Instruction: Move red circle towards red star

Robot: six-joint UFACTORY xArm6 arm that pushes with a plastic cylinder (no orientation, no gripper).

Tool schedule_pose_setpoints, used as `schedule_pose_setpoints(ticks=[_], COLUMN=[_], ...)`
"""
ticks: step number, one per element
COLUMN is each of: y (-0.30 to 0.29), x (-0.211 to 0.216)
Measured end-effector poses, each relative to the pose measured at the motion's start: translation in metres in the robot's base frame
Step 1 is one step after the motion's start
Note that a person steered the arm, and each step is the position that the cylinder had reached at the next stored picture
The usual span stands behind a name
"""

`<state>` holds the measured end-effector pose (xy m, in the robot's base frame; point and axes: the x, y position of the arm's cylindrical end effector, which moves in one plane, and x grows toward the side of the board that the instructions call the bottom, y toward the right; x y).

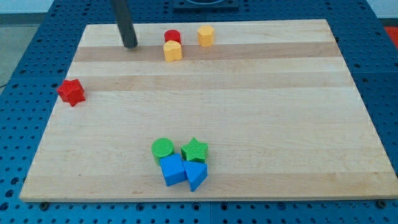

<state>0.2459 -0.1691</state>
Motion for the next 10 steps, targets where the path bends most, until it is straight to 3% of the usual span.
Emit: schedule_pose_setpoints(ticks=[1,2,3,5,7,9,10], y=[0.061,0.113,0.11,0.039,0.08,0.013,-0.005], x=[-0.03,-0.026,-0.001,0.034,0.031,0.078,0.081])
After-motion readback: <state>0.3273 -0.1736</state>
